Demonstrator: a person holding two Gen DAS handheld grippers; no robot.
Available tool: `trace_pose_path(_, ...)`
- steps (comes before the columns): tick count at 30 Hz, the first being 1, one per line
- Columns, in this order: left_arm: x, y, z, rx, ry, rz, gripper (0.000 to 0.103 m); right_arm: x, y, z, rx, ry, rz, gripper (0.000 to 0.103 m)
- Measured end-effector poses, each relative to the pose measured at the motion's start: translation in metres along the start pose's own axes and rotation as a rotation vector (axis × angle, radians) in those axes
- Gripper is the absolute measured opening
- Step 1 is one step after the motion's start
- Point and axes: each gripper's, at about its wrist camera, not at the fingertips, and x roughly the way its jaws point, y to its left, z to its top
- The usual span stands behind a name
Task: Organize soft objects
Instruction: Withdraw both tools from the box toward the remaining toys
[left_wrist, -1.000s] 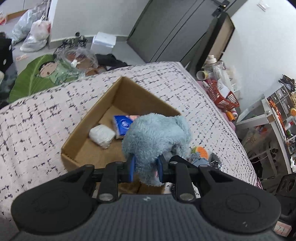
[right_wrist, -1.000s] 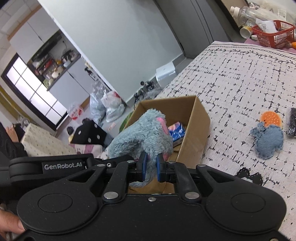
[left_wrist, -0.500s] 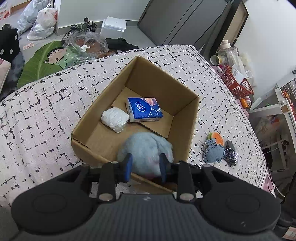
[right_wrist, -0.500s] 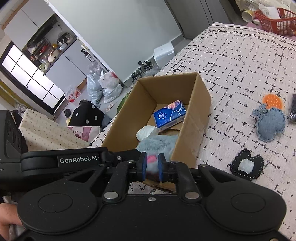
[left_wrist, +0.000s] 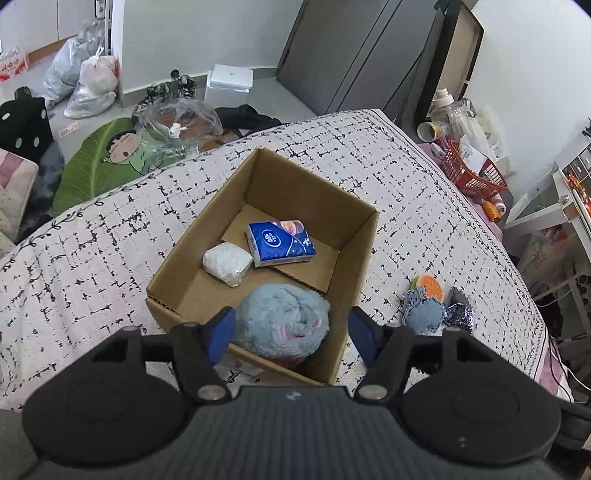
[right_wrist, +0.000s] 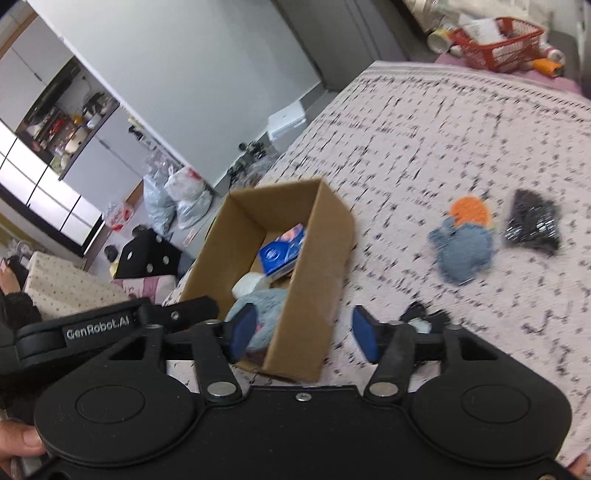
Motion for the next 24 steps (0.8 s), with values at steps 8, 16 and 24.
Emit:
trace_pose_path(8,-0.010,-0.030,-0.007,0.056,-0.035,0.020,0.069,-0.029,-0.031,0.012,0.058,-0.074,-0.032,0.081)
trace_pose_path(16,-0.013,-0.062,-0.018,0.113,-0.050,0.028,0.071,-0.054,-0.062,0.019,0.127,-0.128,-0.045,0.097)
trace_pose_path(24,-0.006,-0.091,-0.031,0.156,-0.048,0.051,0.071,-0.074,-0.084,0.021,0.149,-0.159,-0.030,0.101)
